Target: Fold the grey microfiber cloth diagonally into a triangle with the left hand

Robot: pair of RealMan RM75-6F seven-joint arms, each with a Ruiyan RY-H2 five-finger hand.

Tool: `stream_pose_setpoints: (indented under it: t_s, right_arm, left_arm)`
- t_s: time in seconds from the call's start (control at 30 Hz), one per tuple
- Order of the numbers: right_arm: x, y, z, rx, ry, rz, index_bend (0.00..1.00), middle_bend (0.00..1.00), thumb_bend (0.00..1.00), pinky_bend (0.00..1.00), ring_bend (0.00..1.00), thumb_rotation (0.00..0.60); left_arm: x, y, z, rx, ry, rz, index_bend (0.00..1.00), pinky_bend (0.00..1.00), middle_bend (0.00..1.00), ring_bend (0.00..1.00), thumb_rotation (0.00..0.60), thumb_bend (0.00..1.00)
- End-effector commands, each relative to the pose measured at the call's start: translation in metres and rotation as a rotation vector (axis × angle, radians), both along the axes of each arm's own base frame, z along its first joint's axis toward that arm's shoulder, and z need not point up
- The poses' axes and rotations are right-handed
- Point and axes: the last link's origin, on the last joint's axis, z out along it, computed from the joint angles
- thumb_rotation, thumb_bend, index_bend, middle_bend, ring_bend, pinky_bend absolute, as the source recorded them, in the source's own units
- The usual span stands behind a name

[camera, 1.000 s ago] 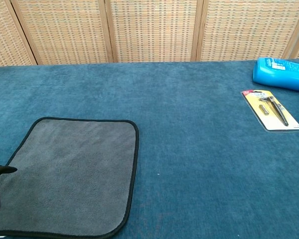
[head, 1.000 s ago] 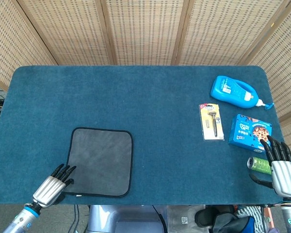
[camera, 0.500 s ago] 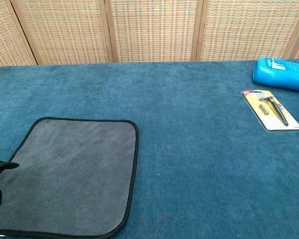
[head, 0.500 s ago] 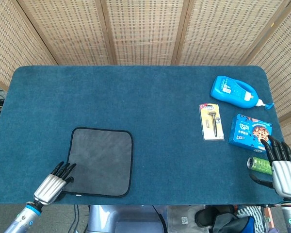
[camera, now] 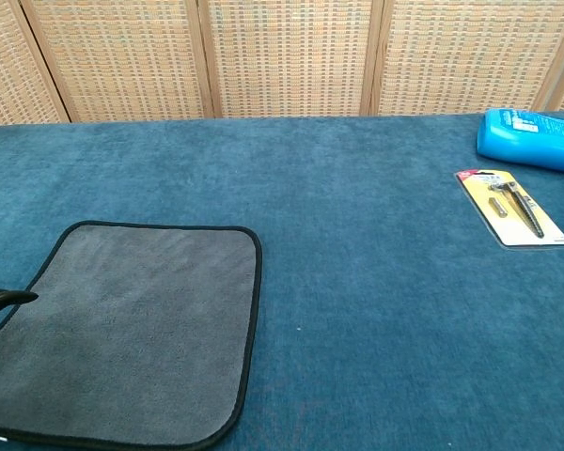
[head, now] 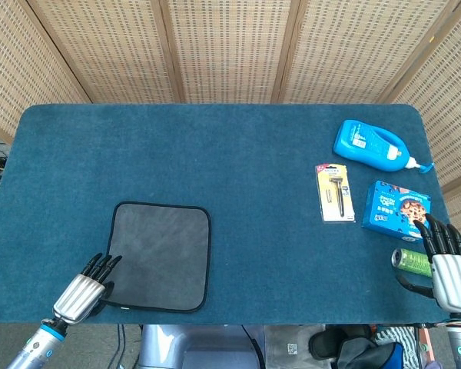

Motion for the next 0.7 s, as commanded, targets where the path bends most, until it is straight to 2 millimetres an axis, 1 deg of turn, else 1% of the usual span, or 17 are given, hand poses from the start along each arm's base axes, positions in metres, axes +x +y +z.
stream_pose_setpoints:
  t_s: [0.03,0.17,0.37,0.53,0.7]
  right_arm:
    - [0.000,0.000,0.000,-0.001,-0.001,0.000,0.05,0.00,0.00,0.00,0.00,0.600]
    - [0.000,0.000,0.001,-0.002,-0.003,0.000,0.05,0.00,0.00,0.00,0.00,0.600]
    - [0.000,0.000,0.001,-0.002,-0.004,0.000,0.05,0.00,0.00,0.00,0.00,0.600]
    - [0.000,0.000,0.000,0.001,-0.003,-0.001,0.05,0.00,0.00,0.00,0.00,0.600]
    - [-0.001,0.000,-0.001,0.005,-0.001,-0.004,0.05,0.00,0.00,0.00,0.00,0.600]
  left_arm:
    - [0.000,0.001,0.001,0.004,-0.001,0.003,0.62,0.00,0.00,0.00,0.600,0.42]
    - [-0.001,0.003,0.002,0.011,0.000,0.006,0.64,0.00,0.00,0.00,0.600,0.47]
    - [-0.001,0.010,0.006,0.033,-0.011,0.015,0.66,0.00,0.00,0.00,0.600,0.49]
    - [0.008,0.026,0.013,0.066,-0.021,-0.014,0.66,0.00,0.00,0.00,0.600,0.49]
    - [0.020,0.041,0.017,0.076,-0.012,-0.048,0.66,0.00,0.00,0.00,0.600,0.49]
